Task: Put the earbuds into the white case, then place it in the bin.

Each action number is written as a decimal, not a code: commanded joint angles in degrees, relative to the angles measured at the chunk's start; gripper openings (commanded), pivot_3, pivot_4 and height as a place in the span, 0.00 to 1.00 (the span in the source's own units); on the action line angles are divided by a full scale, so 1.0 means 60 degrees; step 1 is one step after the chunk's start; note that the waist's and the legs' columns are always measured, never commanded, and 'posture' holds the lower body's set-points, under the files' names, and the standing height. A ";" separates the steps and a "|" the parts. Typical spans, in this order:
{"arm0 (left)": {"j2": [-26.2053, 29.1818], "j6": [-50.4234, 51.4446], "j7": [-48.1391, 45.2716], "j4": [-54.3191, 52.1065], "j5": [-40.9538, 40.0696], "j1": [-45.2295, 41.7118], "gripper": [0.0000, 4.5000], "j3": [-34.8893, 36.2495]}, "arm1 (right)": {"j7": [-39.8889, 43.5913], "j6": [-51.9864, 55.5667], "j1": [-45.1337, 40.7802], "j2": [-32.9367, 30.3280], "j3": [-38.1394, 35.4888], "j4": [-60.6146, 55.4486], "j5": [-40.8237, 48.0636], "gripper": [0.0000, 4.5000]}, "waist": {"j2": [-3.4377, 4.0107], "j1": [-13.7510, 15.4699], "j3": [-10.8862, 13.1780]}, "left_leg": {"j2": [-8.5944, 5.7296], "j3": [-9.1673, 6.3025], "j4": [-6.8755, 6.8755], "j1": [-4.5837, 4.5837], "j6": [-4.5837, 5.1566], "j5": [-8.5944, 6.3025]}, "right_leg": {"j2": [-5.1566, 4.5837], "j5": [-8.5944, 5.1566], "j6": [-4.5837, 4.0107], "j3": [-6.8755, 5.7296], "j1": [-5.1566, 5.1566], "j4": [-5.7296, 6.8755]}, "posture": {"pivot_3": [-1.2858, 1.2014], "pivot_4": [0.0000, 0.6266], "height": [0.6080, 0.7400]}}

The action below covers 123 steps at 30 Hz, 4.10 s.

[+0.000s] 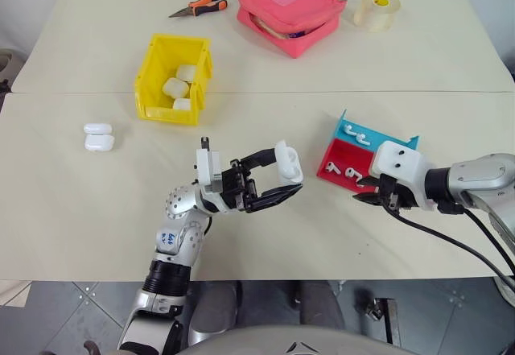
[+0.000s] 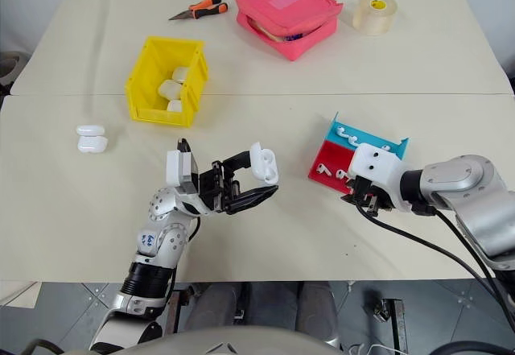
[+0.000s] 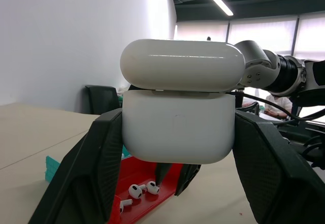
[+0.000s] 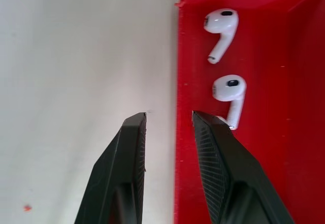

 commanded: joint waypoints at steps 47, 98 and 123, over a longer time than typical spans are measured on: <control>0.0264 -0.0118 -0.0079 -0.0528 -0.0114 0.0020 0.62 -0.0200 | 0.0050 -0.0765 0.0194 0.0643 -0.0089 0.0743 -0.1013 0.12 | 0.0000 0.0005 -0.0001 | 0.0002 0.0001 0.0000 0.0003 -0.0001 0.0000 | 0.0001 0.0000 0.0000 0.0000 0.0001 0.0001 | 0.52 0.24 1.00; 0.0204 0.1142 -0.0975 0.0537 -0.0659 -0.1564 0.62 0.0413 | -0.2250 -0.6192 0.1561 0.8056 -0.1250 -0.0410 0.2600 0.12 | 0.0008 -0.0062 -0.0007 | 0.0000 0.0004 0.0001 0.0018 -0.0011 0.0006 | 0.0010 0.0001 0.0002 0.0006 0.0000 0.0029 | 0.52 0.24 1.00; -0.0454 0.0728 -0.0691 0.0820 -0.0627 -0.1789 0.62 0.0635 | -0.2165 -0.5366 0.1559 0.7205 -0.1137 -0.0561 0.3253 0.12 | 0.0008 -0.0048 -0.0007 | 0.0000 0.0004 0.0000 0.0016 -0.0010 0.0006 | 0.0009 0.0001 0.0002 0.0006 0.0001 0.0025 | 0.52 0.24 1.00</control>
